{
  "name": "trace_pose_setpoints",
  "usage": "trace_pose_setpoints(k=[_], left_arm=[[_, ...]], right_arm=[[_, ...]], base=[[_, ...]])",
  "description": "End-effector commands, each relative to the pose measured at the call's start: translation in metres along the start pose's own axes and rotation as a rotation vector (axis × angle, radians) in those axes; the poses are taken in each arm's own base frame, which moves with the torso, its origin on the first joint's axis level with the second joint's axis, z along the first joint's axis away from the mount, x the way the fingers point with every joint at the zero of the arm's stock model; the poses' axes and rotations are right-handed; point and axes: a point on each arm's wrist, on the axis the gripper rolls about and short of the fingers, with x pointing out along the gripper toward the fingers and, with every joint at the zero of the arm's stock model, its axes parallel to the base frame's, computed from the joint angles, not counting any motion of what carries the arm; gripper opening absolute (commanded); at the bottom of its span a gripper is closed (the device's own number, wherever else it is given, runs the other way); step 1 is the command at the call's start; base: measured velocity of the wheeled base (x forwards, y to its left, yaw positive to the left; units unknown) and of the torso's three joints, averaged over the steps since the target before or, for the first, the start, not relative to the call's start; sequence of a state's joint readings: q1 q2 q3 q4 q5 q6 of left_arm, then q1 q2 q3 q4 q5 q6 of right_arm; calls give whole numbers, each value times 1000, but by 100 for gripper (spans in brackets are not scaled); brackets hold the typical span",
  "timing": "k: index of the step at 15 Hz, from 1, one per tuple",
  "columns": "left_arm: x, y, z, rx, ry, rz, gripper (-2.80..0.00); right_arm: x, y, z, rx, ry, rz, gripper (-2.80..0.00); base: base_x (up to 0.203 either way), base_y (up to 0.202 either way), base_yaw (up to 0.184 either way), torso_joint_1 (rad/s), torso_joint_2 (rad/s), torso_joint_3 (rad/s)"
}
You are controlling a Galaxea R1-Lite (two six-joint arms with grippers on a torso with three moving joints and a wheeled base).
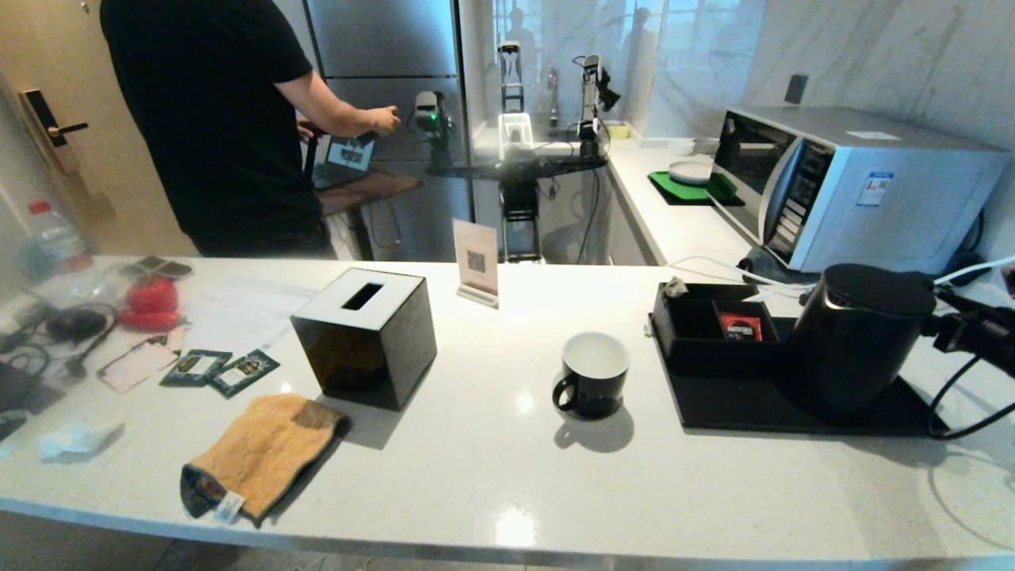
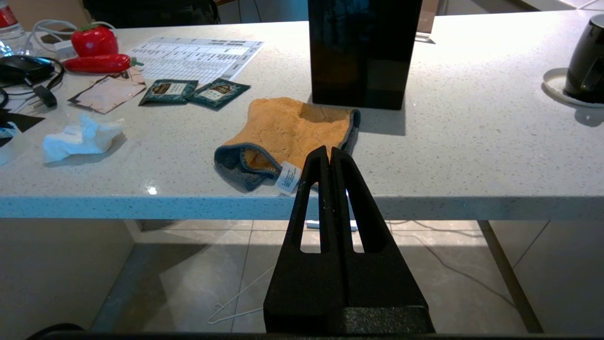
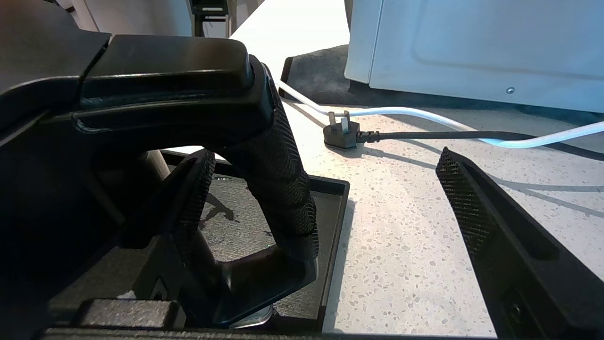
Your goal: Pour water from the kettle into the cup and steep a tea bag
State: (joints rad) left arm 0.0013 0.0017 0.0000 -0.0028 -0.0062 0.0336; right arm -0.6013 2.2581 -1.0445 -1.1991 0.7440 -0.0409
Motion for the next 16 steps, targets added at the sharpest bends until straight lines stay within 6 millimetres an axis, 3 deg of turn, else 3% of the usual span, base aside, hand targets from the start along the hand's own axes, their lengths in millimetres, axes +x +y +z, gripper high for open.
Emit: trace_pose_setpoints(k=[1,16], left_arm=[[0,0,0,0,1,0,-280],[0,0,0,0,1,0,-280]], right_arm=[[0,0,1,-9,-7,3,0],[-9,7,-8,-24,-26,132,0]], base=[[0,0,0,0,0,0],[0,0,0,0,0,0]])
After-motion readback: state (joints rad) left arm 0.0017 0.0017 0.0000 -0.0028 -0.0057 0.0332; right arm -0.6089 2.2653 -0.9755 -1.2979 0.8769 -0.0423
